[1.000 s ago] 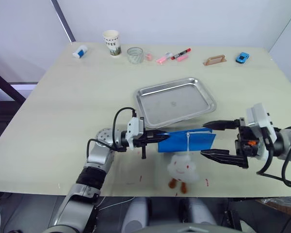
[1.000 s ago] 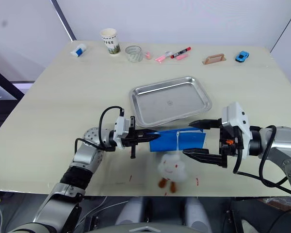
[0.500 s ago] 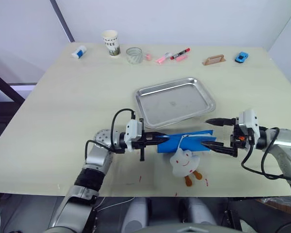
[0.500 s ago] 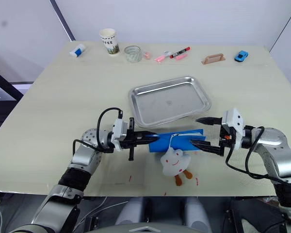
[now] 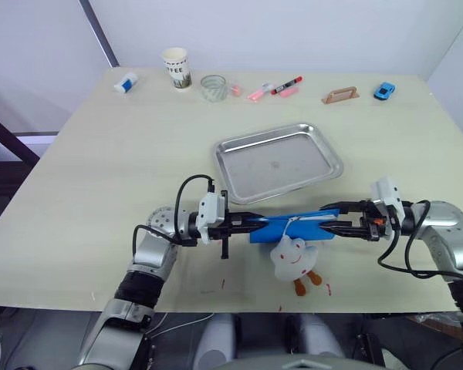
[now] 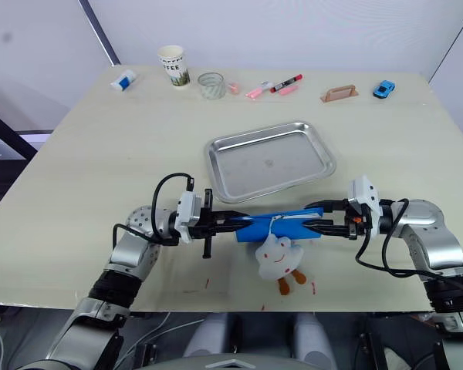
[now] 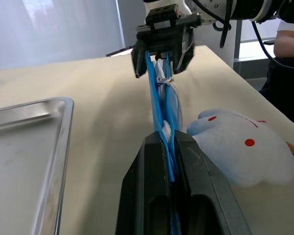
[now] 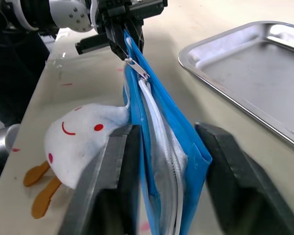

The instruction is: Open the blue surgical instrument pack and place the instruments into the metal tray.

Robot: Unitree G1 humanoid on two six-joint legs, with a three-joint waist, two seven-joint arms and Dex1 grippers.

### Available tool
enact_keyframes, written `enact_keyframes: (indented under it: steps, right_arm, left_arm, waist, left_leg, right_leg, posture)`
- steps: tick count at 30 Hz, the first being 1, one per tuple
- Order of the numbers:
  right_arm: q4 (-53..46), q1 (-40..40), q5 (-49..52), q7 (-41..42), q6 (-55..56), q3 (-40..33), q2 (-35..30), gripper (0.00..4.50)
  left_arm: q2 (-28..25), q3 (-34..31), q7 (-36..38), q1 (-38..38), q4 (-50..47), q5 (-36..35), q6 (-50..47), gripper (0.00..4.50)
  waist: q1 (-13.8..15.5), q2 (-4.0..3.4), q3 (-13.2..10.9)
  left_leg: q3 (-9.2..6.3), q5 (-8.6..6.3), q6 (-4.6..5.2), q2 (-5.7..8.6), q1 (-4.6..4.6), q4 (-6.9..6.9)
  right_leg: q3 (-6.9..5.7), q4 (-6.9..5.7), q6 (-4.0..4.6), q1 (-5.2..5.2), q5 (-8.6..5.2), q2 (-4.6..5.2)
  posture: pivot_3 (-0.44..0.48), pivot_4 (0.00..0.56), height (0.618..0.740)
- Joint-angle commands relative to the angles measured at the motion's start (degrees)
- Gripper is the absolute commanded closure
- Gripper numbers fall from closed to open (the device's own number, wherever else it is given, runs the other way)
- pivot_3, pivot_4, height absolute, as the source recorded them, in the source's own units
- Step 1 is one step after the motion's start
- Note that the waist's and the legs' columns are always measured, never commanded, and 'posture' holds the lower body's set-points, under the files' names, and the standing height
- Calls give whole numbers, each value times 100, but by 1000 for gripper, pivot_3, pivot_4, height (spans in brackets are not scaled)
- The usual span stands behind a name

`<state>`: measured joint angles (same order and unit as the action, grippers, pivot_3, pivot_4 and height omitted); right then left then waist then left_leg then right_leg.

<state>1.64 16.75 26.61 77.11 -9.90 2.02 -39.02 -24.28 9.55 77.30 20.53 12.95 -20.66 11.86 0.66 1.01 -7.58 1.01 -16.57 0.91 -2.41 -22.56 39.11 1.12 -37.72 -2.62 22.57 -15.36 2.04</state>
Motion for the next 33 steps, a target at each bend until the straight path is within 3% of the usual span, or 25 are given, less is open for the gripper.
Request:
enact_keyframes:
  steps: [1, 6, 9, 12, 22, 26, 30, 31, 33]
  right_arm:
    - [-10, 123, -18, 44, 144, -34, 38, 2216]
    - [29, 164, -29, 82, 167, -49, 94, 2216]
    - [80, 190, -42, 101, 187, -50, 127, 3085]
    - [124, 183, -56, 123, 232, -46, 164, 4340]
    - [233, 231, -107, 143, 314, -73, 201, 4433]
    - [320, 285, -147, 161, 366, -88, 181, 4500]
    - [403, 336, -171, 184, 414, -103, 129, 4500]
    - [417, 339, -173, 191, 419, -108, 116, 4500]
    - [438, 338, -185, 199, 431, -115, 87, 4500]
  left_arm:
    - [-132, -14, 12, -56, -44, 69, -77, 4500]
    - [-140, -23, 16, -35, -24, 67, -81, 4500]
    - [-138, -23, 19, -17, -5, 68, -83, 4500]
    - [-142, -26, 14, -28, -20, 58, -91, 4500]
    - [-262, -150, 14, -143, -320, -286, -612, 4500]
    - [-481, -393, -103, -302, -822, -766, -1366, 3104]
    - [-913, -830, -233, -516, -1532, -1496, -2462, 1132]
    - [-1018, -930, -268, -550, -1712, -1685, -2739, 825]
    - [-1239, -1107, -352, -584, -2098, -2052, -3296, 825]
  waist:
    - [-1, 0, 0]
    - [-4, 0, 0]
    - [0, 0, 0]
    - [-2, 0, 0]
    - [-9, 0, 0]
    - [-11, -3, -3]
    - [16, -4, -6]
    - [18, -4, -6]
    - [18, -5, -7]
  left_leg:
    - [0, 0, 0, 0, 0, 0]
    - [1, 0, 0, 0, 1, 0]
    - [1, 0, 0, 0, 1, 0]
    - [2, 0, 0, 0, 1, 0]
    - [3, 0, 0, -1, 3, -1]
    - [3, 0, 0, -1, 3, -1]
    - [2, 0, 0, -3, -1, 0]
    - [1, 0, 0, -2, -1, 0]
    - [1, 0, 0, -2, -2, 0]
  right_leg:
    - [0, 0, 0, 0, 0, 0]
    - [1, 0, 0, 0, 0, 0]
    - [1, 0, 0, 0, 0, 0]
    - [1, 0, 0, 0, 0, 0]
    - [2, -2, 0, 0, 0, 0]
    - [3, -3, 0, 1, 0, 0]
    - [2, -4, 0, 5, 0, 2]
    - [0, -3, 0, 3, 0, 4]
    - [0, -2, 0, 3, 0, 6]
  posture:
    - [0, 150, 740]
    - [0, 150, 740]
    - [0, 150, 740]
    - [0, 150, 740]
    - [0, 150, 740]
    - [0, 150, 740]
    - [0, 150, 740]
    - [0, 150, 740]
    - [0, 150, 740]
